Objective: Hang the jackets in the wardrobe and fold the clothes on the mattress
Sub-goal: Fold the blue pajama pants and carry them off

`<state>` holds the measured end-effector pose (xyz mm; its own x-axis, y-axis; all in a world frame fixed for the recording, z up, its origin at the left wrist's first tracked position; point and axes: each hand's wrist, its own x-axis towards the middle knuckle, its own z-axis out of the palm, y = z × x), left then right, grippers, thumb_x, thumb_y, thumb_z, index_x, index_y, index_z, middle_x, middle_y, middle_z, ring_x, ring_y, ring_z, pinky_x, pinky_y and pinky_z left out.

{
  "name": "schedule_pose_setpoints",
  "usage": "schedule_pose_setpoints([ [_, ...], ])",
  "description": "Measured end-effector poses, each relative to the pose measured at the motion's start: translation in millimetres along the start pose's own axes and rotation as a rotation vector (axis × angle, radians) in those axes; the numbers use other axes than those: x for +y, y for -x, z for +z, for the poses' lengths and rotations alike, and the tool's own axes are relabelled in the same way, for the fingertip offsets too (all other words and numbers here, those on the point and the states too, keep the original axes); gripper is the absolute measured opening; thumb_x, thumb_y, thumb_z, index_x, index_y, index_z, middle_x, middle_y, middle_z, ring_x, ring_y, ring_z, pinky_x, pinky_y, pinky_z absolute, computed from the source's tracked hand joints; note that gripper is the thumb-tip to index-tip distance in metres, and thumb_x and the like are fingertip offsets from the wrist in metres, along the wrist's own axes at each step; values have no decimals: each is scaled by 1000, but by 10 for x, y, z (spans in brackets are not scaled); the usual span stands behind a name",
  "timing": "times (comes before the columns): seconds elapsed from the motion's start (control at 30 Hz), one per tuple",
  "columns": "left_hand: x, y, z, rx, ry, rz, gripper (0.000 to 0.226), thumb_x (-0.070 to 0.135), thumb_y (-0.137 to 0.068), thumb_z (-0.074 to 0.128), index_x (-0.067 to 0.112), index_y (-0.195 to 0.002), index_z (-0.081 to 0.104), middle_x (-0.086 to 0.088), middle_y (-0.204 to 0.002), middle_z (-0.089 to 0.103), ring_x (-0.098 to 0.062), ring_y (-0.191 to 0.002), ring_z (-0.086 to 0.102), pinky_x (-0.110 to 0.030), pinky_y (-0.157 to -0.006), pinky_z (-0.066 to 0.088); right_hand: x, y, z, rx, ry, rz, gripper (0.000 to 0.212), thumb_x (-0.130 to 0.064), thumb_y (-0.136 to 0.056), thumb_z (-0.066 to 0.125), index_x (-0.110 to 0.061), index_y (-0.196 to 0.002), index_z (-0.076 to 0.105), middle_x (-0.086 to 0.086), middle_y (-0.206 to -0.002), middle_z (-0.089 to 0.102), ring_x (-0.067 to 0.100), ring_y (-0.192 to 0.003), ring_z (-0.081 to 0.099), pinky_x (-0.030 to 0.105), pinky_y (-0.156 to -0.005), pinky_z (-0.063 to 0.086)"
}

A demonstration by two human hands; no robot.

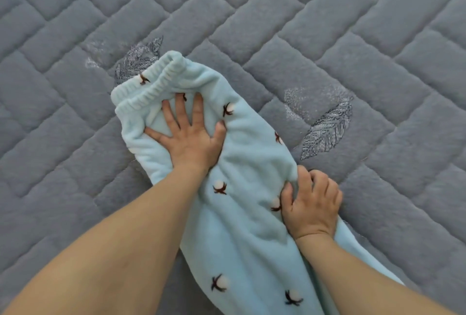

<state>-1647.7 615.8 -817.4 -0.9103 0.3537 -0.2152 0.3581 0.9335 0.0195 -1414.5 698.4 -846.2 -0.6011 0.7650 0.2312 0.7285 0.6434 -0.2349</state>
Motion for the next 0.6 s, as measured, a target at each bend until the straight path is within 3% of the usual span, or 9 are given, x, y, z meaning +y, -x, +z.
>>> schedule_pose_setpoints([
  [0.3,3,-13,-14,32,2,35,80,75,-85,12,40,-155,-5,5,-164,-15,-26,-149,-21,-78,-103,-13,13,-35,-6,7,-8,-16,39,-41,-83,47,-16,-112,58,13,-96,54,30,-87,41,42,-74,30],
  [0.43,-37,75,-153,-71,-1,24,80,73,-88,9,34,-156,-9,4,-163,-19,-25,-149,-23,-74,-106,-14,-15,-60,-126,-52,-116,49,44,-45,-82,45,-18,-112,62,11,-98,57,33,-89,50,43,-78,32],
  [0.6,383,1375,-76,-87,403,-93,65,53,-98,28,28,-157,12,4,-166,2,-22,-151,-7,-54,-119,-8,433,3,-501,-343,-529,28,75,-60,-77,40,-16,-137,49,12,-125,48,29,-114,45,37,-102,29],
])
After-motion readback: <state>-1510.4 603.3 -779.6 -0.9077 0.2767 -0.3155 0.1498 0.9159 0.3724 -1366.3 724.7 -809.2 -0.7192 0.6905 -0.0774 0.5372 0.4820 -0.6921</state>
